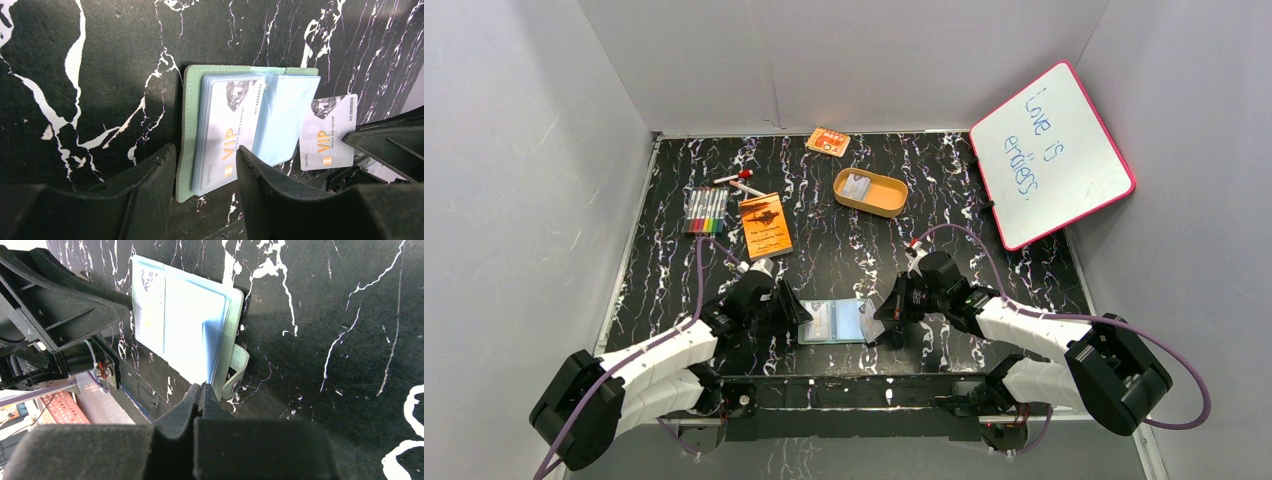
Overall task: Put the credit cards into the card holder
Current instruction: Turn over the card slot in the card holder.
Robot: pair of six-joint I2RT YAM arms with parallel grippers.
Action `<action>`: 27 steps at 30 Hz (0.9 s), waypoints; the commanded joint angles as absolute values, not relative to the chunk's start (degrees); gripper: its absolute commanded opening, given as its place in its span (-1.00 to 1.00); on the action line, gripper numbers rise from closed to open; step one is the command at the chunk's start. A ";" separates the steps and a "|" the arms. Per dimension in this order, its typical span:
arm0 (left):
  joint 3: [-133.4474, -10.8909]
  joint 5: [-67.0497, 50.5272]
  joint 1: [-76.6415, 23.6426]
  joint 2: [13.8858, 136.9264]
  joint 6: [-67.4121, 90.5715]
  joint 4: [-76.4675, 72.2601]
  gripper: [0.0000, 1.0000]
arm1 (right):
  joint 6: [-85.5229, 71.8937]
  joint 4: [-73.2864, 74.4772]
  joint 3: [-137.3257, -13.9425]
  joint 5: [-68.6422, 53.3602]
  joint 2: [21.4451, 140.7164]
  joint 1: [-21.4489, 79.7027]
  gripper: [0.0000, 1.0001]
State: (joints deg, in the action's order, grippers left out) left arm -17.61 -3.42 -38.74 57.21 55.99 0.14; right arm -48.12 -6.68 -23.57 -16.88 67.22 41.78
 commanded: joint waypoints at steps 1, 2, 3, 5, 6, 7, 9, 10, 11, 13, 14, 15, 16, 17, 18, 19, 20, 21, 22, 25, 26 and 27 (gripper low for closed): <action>-17.80 -2.30 -38.90 55.69 55.67 2.86 -0.10 | -48.08 -10.10 -25.58 -17.47 65.83 42.27 -1.00; -18.17 -1.90 -38.86 55.29 55.45 3.42 -0.10 | -48.04 -10.24 -25.64 -17.67 65.90 42.27 -1.00; -18.68 -1.49 -38.93 54.88 55.13 4.24 -0.10 | -48.08 -10.40 -25.66 -17.79 65.87 42.28 -1.00; -20.23 -0.82 -38.87 53.95 54.49 5.95 -0.10 | -48.14 -10.90 -25.58 -17.98 66.07 42.29 -1.00; -20.98 -0.79 -38.87 53.42 54.12 6.69 -0.10 | -48.22 -11.09 -25.58 -18.11 66.13 42.33 -1.00; -21.79 -0.79 -38.85 52.95 53.73 7.22 -0.10 | -48.17 -11.22 -25.62 -18.18 66.10 42.36 -1.00; -23.16 -0.79 -38.86 52.13 53.18 7.66 -0.09 | -48.11 -11.54 -25.71 -18.46 66.18 42.48 -1.00; -23.74 -1.27 -38.87 51.97 52.98 7.42 -0.09 | -48.10 -11.64 -25.79 -18.60 66.26 42.52 -1.00; -24.26 -2.07 -38.87 52.06 52.79 6.95 -0.08 | -48.08 -11.79 -25.83 -18.79 66.31 42.60 -1.00; -25.15 -4.16 -38.90 52.83 52.43 5.32 -0.07 | -48.00 -12.22 -25.93 -19.08 66.47 42.75 -1.00; -25.52 -5.27 -38.88 53.53 52.38 4.38 -0.07 | -47.99 -12.48 -26.00 -19.23 66.57 42.81 -1.00; -25.90 -6.48 -38.92 54.61 52.28 3.18 -0.07 | -47.99 -12.82 -26.06 -19.43 66.66 42.88 -1.00; -26.11 -7.69 -38.89 55.25 52.10 2.33 -0.07 | -48.04 -13.09 -26.21 -19.69 66.78 42.98 -1.00; -26.28 -8.79 -38.82 56.59 51.96 1.24 -0.07 | -48.04 -13.36 -26.38 -19.91 66.94 43.10 -1.00; -26.42 -9.84 -38.92 57.51 51.93 0.41 -0.06 | -47.96 -13.74 -26.56 -20.13 67.23 43.33 -1.00; -26.41 -10.79 -38.90 58.43 51.93 -1.67 -0.05 | -47.91 -13.98 -26.73 -20.27 67.50 43.45 -1.00; -26.41 -11.71 -38.93 59.20 52.00 -2.65 -0.04 | -47.91 -14.28 -26.98 -20.50 67.83 43.70 -1.00; -26.40 -12.48 -38.94 59.95 52.10 -3.58 -0.01 | -47.89 -14.66 -27.17 -20.63 68.16 43.90 -1.00; -26.37 -13.23 -38.88 60.66 52.18 -4.50 0.01 | -47.90 -14.94 -27.42 -20.73 68.61 44.09 -1.00; -26.48 -15.26 -38.93 62.74 52.24 -6.58 0.07 | -47.94 -15.98 -27.91 -20.92 69.82 44.73 -1.00; -26.58 -15.94 -38.93 63.40 52.23 -7.23 0.09 | -47.91 -16.26 -28.13 -20.99 70.23 44.90 -1.00; -26.67 -16.40 -38.92 64.09 52.16 -7.55 0.09 | -47.94 -16.46 -28.33 -21.07 70.71 45.13 -1.00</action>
